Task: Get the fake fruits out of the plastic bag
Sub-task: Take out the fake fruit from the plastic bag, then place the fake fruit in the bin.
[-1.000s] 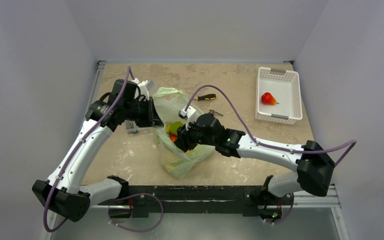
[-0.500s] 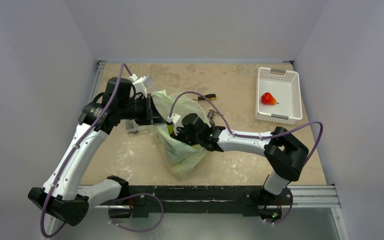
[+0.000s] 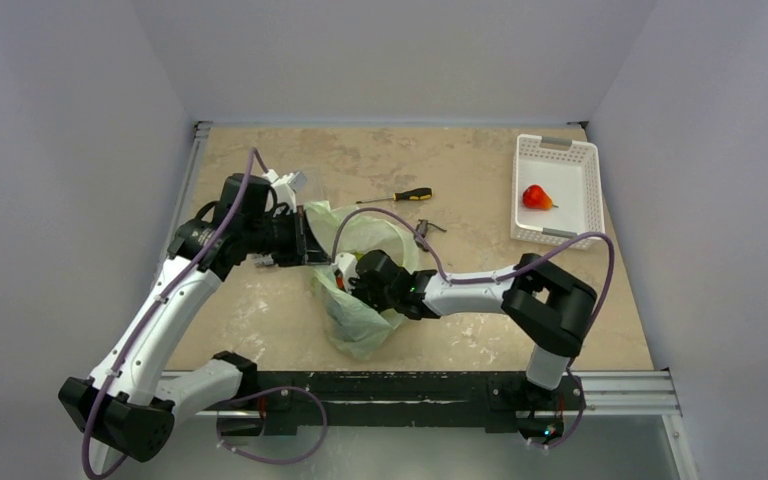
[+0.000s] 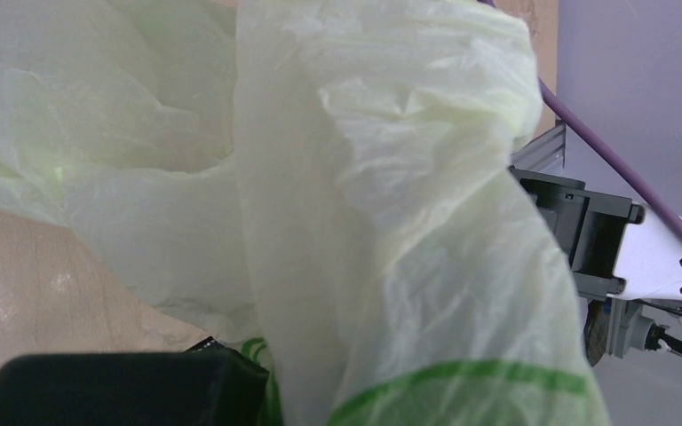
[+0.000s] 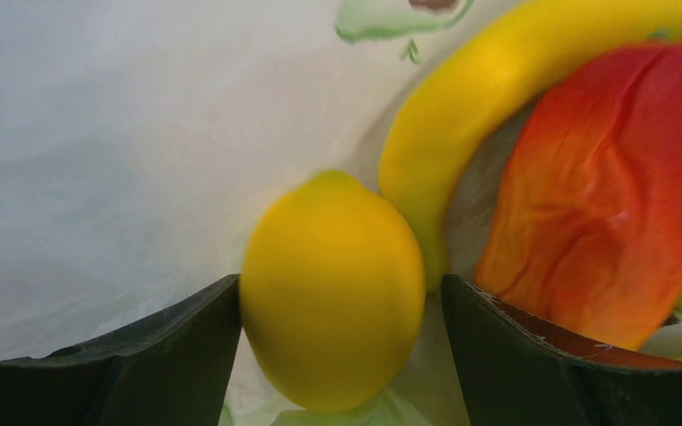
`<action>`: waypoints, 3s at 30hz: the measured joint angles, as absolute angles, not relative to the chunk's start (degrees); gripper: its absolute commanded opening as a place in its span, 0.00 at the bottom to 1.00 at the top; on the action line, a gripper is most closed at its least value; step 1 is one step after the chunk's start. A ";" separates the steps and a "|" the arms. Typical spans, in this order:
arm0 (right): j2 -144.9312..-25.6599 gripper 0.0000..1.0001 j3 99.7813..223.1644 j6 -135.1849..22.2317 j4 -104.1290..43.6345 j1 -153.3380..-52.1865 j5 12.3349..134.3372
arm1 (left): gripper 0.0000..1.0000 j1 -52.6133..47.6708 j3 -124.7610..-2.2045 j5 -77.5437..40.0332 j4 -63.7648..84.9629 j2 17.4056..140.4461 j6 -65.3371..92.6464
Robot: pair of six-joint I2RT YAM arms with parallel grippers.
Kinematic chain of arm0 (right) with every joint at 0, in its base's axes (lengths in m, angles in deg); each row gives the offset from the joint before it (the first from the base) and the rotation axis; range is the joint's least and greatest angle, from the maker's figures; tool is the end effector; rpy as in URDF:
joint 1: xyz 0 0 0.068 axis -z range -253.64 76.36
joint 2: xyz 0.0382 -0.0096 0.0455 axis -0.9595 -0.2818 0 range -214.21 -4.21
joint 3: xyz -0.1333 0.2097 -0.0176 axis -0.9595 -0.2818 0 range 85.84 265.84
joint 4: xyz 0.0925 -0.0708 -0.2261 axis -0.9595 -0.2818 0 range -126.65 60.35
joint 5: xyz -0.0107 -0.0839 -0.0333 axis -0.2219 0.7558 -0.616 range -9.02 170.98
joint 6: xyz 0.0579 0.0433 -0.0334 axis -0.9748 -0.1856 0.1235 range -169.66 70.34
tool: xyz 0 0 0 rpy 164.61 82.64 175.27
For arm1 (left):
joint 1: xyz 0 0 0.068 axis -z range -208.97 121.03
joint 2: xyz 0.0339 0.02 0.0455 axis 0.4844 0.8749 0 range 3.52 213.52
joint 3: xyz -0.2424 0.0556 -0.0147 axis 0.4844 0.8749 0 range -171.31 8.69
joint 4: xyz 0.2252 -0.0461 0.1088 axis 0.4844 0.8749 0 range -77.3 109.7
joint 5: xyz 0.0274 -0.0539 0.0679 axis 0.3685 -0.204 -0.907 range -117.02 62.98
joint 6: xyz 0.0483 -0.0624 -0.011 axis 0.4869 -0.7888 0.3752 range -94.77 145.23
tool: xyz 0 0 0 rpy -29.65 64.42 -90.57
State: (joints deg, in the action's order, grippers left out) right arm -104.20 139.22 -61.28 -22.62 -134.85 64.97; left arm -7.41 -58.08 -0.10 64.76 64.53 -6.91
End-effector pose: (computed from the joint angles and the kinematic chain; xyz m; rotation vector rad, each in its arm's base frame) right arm 0.1645 0.3388 0.1290 -1.1610 2.1305 0.9507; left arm 0.2001 -0.1125 0.3087 0.0083 2.5009 -0.9824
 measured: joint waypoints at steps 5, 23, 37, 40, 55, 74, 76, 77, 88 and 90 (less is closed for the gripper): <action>-107.22 0.81 139.49 -61.61 -21.14 -136.66 68.75 | 0.00 -7.41 -56.02 -1.30 64.89 63.44 -7.15; -104.09 0.19 140.40 -67.92 -24.57 -135.61 80.14 | 0.00 -7.43 -58.73 -10.72 72.27 55.07 -4.09; -93.21 0.08 139.64 -69.69 -19.61 -135.02 93.23 | 0.00 -7.47 -46.67 -15.86 75.64 50.17 -4.57; -90.60 0.07 137.48 -69.83 -16.29 -135.02 93.86 | 0.00 -7.47 -46.67 -16.62 75.92 49.87 -4.59; -82.50 0.00 135.73 -70.63 -15.87 -134.93 88.48 | 0.00 -7.47 -46.51 -14.33 73.32 50.33 -4.68; -67.48 0.00 142.28 -70.20 -28.68 -123.55 99.83 | 0.00 -7.47 -58.51 -14.44 66.81 65.36 2.51; -64.38 0.00 142.31 -70.15 -30.73 -121.21 103.46 | 0.00 -7.45 -60.48 -14.53 66.77 67.35 2.99; -63.20 0.00 142.39 -70.15 -31.74 -119.83 104.92 | 0.00 -7.45 -61.66 -14.74 66.66 68.53 3.39; -69.82 0.00 142.72 -72.84 -39.56 -88.25 111.22 | 0.00 -7.47 -58.99 -15.71 61.30 72.99 4.87; -74.28 0.00 143.44 -73.37 -40.22 -83.53 111.70 | 0.00 -7.47 -57.79 -15.88 60.76 73.08 5.22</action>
